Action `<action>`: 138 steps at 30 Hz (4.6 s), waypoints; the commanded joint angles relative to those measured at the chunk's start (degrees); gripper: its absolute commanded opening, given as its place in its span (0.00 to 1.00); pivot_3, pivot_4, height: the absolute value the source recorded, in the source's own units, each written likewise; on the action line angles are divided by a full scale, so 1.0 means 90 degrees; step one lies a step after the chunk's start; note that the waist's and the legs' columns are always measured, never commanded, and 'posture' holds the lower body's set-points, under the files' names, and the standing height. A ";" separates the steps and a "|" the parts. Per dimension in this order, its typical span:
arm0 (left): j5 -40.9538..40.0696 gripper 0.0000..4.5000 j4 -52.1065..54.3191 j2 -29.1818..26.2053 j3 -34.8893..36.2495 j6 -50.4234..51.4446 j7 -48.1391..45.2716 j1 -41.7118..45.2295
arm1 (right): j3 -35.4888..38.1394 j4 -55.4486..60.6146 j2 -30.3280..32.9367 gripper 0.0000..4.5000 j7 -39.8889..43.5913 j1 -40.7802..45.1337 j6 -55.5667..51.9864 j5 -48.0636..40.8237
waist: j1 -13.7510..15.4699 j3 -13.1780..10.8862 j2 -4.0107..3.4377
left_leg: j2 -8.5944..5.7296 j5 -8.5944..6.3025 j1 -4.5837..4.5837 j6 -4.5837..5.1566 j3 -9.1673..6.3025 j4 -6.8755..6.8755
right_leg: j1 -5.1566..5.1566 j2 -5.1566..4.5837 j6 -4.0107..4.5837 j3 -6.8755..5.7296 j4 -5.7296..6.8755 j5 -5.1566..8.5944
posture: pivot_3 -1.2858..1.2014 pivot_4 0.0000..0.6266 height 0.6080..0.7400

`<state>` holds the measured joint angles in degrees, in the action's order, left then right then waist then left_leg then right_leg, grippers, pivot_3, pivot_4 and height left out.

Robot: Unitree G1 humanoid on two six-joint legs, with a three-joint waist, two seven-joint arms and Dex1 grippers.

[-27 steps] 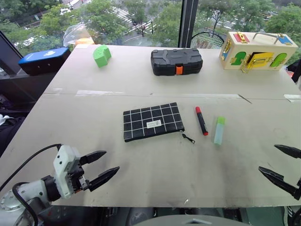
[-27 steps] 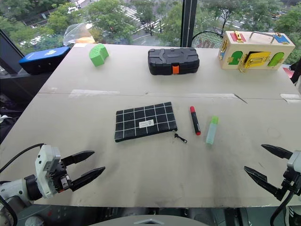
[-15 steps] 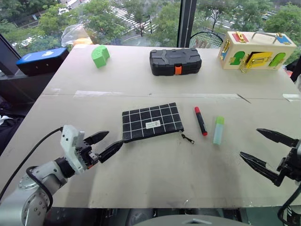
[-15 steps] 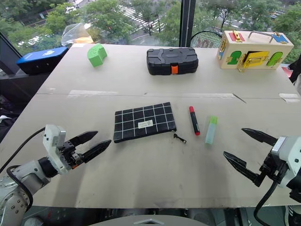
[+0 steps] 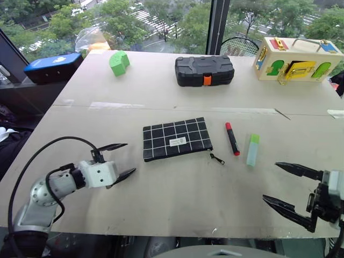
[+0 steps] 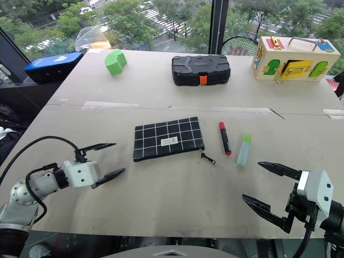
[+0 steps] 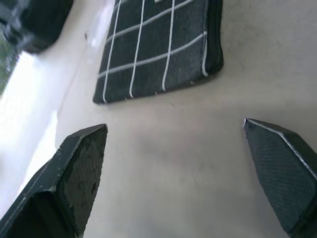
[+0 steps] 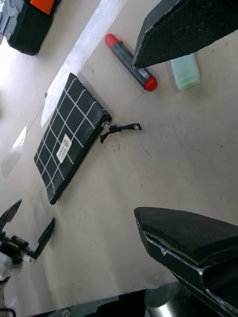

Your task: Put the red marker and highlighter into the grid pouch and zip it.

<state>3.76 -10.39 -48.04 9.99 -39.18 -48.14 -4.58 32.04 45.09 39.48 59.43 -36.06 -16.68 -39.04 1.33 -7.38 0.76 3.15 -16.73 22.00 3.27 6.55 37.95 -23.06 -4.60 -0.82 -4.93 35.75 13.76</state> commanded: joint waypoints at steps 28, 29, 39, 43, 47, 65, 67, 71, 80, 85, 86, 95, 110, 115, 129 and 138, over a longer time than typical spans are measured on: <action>0.2205 0.08 -0.2843 0.0809 -0.2870 -0.1093 0.1553 0.2987 | -0.0062 0.0396 -0.0482 1.00 -0.0233 -0.0681 0.0793 0.0402 | 0.0280 0.0134 -0.0128 | -0.0006 0.0007 -0.0013 0.0025 -0.0006 0.0038 | 0.0044 0.0000 -0.0034 -0.0047 0.0014 0.0016 | 0.52 0.24 1.00; 0.2051 0.01 -0.2792 0.0821 -0.2850 -0.0983 0.1423 0.2982 | -0.0111 0.0416 -0.0480 1.00 -0.0283 -0.0647 0.0774 0.0420 | 0.0271 0.0141 -0.0132 | -0.0006 0.0006 -0.0013 0.0026 -0.0005 0.0038 | 0.0044 0.0001 -0.0034 -0.0046 0.0014 0.0016 | 0.52 0.24 1.00; 0.0331 0.01 -0.0357 0.0821 -0.2214 0.1443 0.0330 0.2440 | -0.1767 0.1073 -0.0362 1.00 -0.3099 0.1645 -0.1572 0.0290 | 0.0089 0.0106 -0.0075 | -0.0002 0.0004 -0.0001 0.0030 -0.0005 0.0039 | 0.0032 0.0005 -0.0011 -0.0038 0.0014 0.0003 | 0.52 0.24 1.00; 0.0050 0.01 0.0935 0.0898 -0.2060 0.2684 0.0227 0.2204 | -0.2948 0.0414 -0.0969 1.00 -0.4874 0.3673 -0.4001 0.0085 | -0.0005 0.0080 -0.0007 | -0.0003 0.0008 0.0037 0.0026 -0.0011 0.0043 | 0.0000 0.0006 -0.0009 -0.0043 0.0015 0.0002 | 0.52 0.24 1.00; 0.0023 0.01 0.1599 0.0984 -0.2044 0.3434 0.0220 0.2145 | -0.3067 -0.0468 -0.1793 1.00 -0.5672 0.4879 -0.5308 -0.0134 | -0.0054 0.0064 0.0000 | -0.0003 0.0028 0.0064 -0.0006 -0.0024 0.0050 | -0.0008 0.0018 -0.0009 -0.0053 0.0019 -0.0001 | 0.52 0.24 1.00; 0.0009 0.00 0.2465 0.1230 -0.2048 0.4523 0.0451 0.2040 | -0.2528 -0.1673 -0.3390 0.89 -0.6678 0.5835 -0.6116 0.0306 | -0.0093 0.0065 0.0001 | -0.0002 0.0029 0.0064 -0.0008 -0.0010 0.0047 | -0.0010 0.0062 -0.0039 -0.0057 0.0024 -0.0016 | 0.52 0.24 1.00; 0.0010 0.00 0.2481 0.1234 -0.2043 0.4540 0.0444 0.2037 | -0.2552 -0.1703 -0.3395 0.70 -0.6607 0.5820 -0.6012 0.0358 | -0.0093 0.0065 0.0002 | -0.0002 0.0029 0.0064 -0.0009 -0.0011 0.0047 | -0.0010 0.0062 -0.0040 -0.0058 0.0026 -0.0016 | 0.52 0.24 1.00; 0.0012 0.00 0.2514 0.1213 -0.2041 0.4553 0.0416 0.2012 | -0.2727 -0.1716 -0.3314 0.27 -0.6406 0.5772 -0.5733 0.0465 | -0.0104 0.0065 0.0001 | -0.0002 0.0031 0.0064 -0.0011 -0.0010 0.0047 | -0.0011 0.0063 -0.0041 -0.0057 0.0027 -0.0017 | 0.52 0.24 1.00; 0.0030 0.00 0.2587 0.1285 -0.2020 0.4764 0.0515 0.2082 | -0.3287 -0.1480 -0.2867 0.01 -0.5749 0.5759 -0.5347 0.0575 | -0.0128 0.0064 0.0000 | -0.0001 0.0031 0.0063 -0.0011 -0.0011 0.0047 | -0.0011 0.0063 -0.0041 -0.0057 0.0028 -0.0017 | 0.52 0.24 1.00; 0.0060 0.00 0.2679 0.1339 -0.2049 0.4929 0.0614 0.2168 | -0.3586 -0.1379 -0.2547 0.01 -0.5369 0.5943 -0.5384 0.0482 | -0.0146 0.0065 0.0001 | -0.0001 0.0031 0.0062 -0.0011 -0.0010 0.0047 | -0.0011 0.0063 -0.0042 -0.0056 0.0028 -0.0017 | 0.52 0.24 1.00; 0.0052 0.00 0.2707 0.1363 -0.2055 0.4973 0.0640 0.2187 | -0.3622 -0.1385 -0.2525 0.01 -0.5312 0.6006 -0.5425 0.0448 | -0.0156 0.0065 0.0000 | -0.0001 0.0031 0.0062 -0.0011 -0.0010 0.0047 | -0.0011 0.0063 -0.0042 -0.0056 0.0028 -0.0017 | 0.52 0.24 1.00; 0.0032 0.00 0.2855 0.1526 -0.2151 0.5202 0.0725 0.2366 | -0.3988 -0.1819 -0.2658 0.01 -0.5201 0.6606 -0.5665 0.0542 | -0.0194 0.0066 0.0002 | -0.0001 0.0031 0.0062 -0.0012 -0.0010 0.0048 | -0.0011 0.0063 -0.0043 -0.0056 0.0030 -0.0018 | 0.52 0.24 1.00; 0.0252 0.00 0.2864 0.1841 -0.2369 0.5291 0.0891 0.2553 | -0.5120 -0.3255 -0.3220 0.01 -0.4559 0.7899 -0.5231 0.1008 | -0.0231 0.0065 0.0001 | -0.0002 0.0033 0.0056 -0.0014 -0.0004 0.0049 | -0.0012 0.0063 -0.0048 -0.0055 0.0043 -0.0022 | 0.52 0.24 1.00; 0.0287 0.00 0.2908 0.1888 -0.2408 0.5346 0.0920 0.2601 | -0.5475 -0.3616 -0.3321 0.01 -0.4206 0.8258 -0.5078 0.1199 | -0.0226 0.0065 0.0002 | -0.0001 0.0033 0.0057 -0.0015 -0.0003 0.0050 | -0.0012 0.0062 -0.0048 -0.0057 0.0043 -0.0022 | 0.52 0.24 1.00; -0.0059 0.00 0.2961 0.1843 -0.1899 0.5846 0.0919 0.2261 | -0.4856 -0.2704 -0.2613 0.46 -0.3538 0.7661 -0.5327 0.1010 | -0.0217 0.0065 0.0002 | 0.0001 0.0034 0.0059 -0.0016 -0.0005 0.0050 | -0.0012 0.0056 -0.0049 -0.0058 0.0043 -0.0022 | 0.52 0.24 1.00; -0.0239 0.00 0.2889 0.1728 -0.1788 0.5899 0.0902 0.2252 | -0.2932 -0.1183 -0.2693 0.01 -0.4221 0.6843 -0.6575 -0.0148 | -0.0238 0.0067 0.0004 | 0.0002 0.0033 0.0054 -0.0017 -0.0014 0.0049 | -0.0011 0.0055 -0.0048 -0.0050 0.0053 -0.0023 | 0.52 0.24 1.00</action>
<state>2.52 13.80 -32.20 -7.16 14.31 -39.86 15.27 2.52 32.09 16.25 23.94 25.06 -74.89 -39.04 -0.81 -6.78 0.80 3.17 -16.41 22.47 3.09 6.41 38.39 -23.16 -4.11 -1.26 -5.38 36.27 13.55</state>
